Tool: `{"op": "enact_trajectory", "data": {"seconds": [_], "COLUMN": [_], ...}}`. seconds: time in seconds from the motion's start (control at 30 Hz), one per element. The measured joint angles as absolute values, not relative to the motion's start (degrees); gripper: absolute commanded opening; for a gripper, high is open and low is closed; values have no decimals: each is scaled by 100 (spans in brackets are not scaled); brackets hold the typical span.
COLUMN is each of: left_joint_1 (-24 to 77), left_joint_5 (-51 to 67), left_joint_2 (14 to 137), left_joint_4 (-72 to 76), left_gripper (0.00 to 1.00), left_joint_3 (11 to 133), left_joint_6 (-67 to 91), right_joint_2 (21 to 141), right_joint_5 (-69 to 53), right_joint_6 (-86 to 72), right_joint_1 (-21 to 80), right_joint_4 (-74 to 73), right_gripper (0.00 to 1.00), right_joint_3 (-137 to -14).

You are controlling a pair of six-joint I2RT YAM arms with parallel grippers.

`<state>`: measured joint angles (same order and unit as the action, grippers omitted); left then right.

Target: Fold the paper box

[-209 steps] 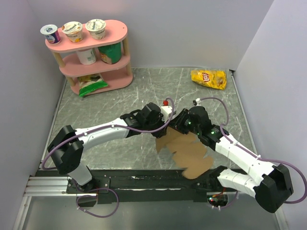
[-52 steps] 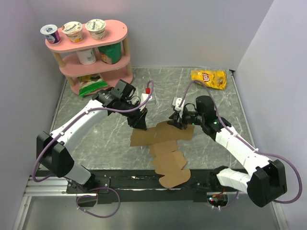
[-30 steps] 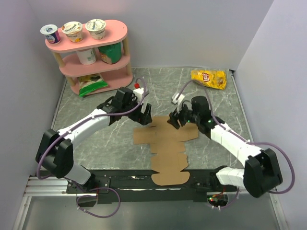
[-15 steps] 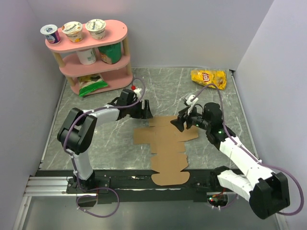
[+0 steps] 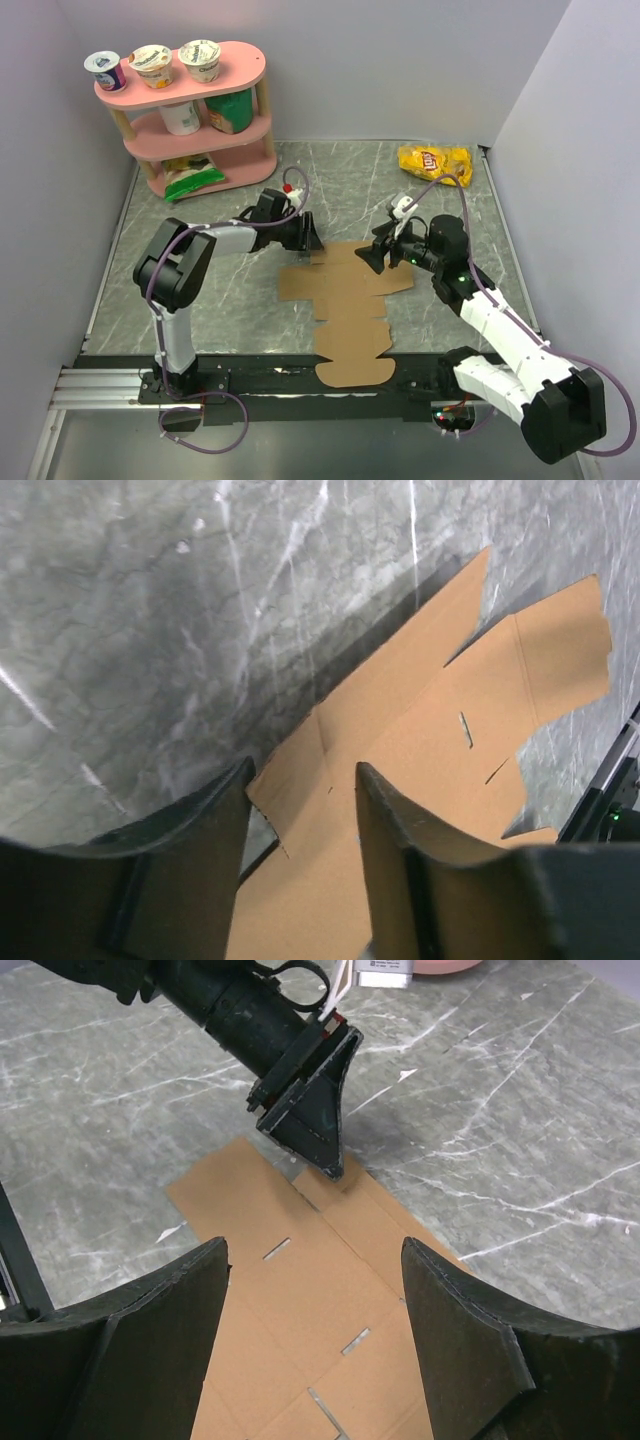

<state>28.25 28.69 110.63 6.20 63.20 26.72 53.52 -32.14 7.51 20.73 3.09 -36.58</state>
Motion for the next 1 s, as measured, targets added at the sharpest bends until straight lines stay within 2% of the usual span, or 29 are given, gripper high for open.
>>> {"op": "enact_trajectory", "data": {"seconds": [0.1, 0.17, 0.3, 0.53, 0.83, 1.0], "left_joint_1": [2875, 2910, 3022, 3343, 3369, 3380], "left_joint_5": [2873, 2869, 2775, 2547, 2412, 2394], "left_joint_2": [11091, 11148, 11229, 11013, 8982, 8600], "left_joint_4": [631, 624, 445, 158, 69, 270], "left_gripper": [30, 25, 1, 1, 1, 1], "left_joint_3": [6320, 6337, 6449, 6729, 6134, 5955], "left_joint_6": [2683, 2668, 2495, 1516, -56, -309], "right_joint_2": [5422, 5459, 5546, 5911, 6602, 7083], "right_joint_5": [-3216, -3214, -3214, -3361, -4066, -4322], "right_joint_6": [709, 701, 711, 1142, 1964, 2261], "right_joint_1": [2073, 2073, 2073, 2071, 1778, 1747], "right_joint_4": [362, 395, 395, 16, -1044, -1203], "right_gripper": [76, 76, 77, 80, 84, 84], "right_joint_3": [-3658, -3658, -3658, -3863, -5273, -5586]}}
